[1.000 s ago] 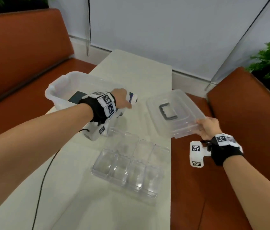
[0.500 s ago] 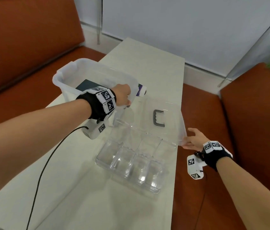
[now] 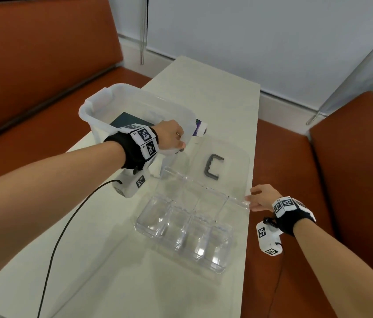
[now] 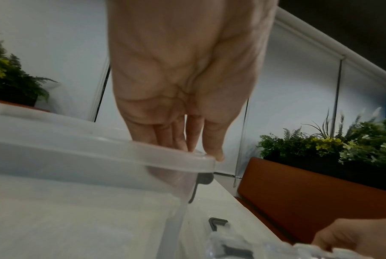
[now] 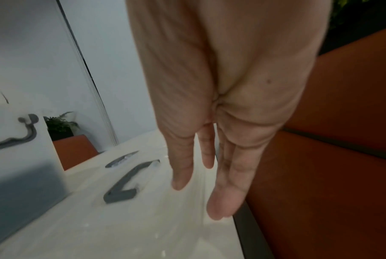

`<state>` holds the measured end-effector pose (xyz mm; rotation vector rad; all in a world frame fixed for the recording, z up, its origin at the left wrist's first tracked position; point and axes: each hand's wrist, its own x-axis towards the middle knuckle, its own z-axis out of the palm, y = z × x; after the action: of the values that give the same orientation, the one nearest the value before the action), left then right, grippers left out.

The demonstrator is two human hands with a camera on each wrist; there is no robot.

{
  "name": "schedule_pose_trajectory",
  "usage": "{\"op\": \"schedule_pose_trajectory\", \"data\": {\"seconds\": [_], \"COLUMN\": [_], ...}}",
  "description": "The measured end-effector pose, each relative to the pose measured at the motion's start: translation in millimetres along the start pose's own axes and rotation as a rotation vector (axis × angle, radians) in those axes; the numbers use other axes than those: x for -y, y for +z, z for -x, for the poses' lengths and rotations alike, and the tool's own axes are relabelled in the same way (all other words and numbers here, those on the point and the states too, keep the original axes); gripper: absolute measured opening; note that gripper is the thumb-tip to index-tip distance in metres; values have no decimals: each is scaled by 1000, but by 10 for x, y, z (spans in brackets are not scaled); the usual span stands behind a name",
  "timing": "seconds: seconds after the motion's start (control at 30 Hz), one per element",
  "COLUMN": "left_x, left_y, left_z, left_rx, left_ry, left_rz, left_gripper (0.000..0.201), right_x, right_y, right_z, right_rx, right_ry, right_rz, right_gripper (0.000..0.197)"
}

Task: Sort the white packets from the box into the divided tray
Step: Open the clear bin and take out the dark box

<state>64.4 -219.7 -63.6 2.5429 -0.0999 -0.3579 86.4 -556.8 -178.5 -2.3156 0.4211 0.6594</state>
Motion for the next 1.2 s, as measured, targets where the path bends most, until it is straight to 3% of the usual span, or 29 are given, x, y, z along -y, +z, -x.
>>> {"op": "schedule_pose_trajectory", "data": {"seconds": [0.07, 0.17, 0.33, 0.53, 0.63, 0.77, 0.93, 1.03, 1.2], "left_x": [60, 152, 265, 877, 1294, 1674, 1967, 2080, 2079], "left_y": [1, 23, -67, -817, -1121, -1256, -1173, -1128, -1075], "left_z": [0, 3, 73, 185, 168, 155, 74, 35, -1], "left_rx": [7, -12, -57, -246, -275, -156, -126, -87, -38], "left_ry": [4, 15, 105, 112, -39, -200, -174, -116, -117], "left_rz": [29, 44, 25, -95, -166, -159, 29, 60, 192], "left_gripper": [28, 36, 34, 34, 49, 58, 52, 62, 66], "right_x": [148, 502, 1244, 2201, 2610, 2946, 3084, 3029, 2977], "right_y": [-143, -368, -513, -24, 371, 870, 1195, 1182, 1162], "right_z": [67, 246, 743, 1173, 1181, 1012, 684, 500, 315], "right_rx": [-39, -110, -178, -124, -18, 126, 81, 95, 134], "right_ry": [-50, -199, -491, -603, -529, -284, -70, 45, 155], "right_rz": [51, 139, 108, -6, -101, -39, 115, 262, 370], "right_gripper": [39, 24, 13, 16, 19, 16, 32, 42, 36]}}
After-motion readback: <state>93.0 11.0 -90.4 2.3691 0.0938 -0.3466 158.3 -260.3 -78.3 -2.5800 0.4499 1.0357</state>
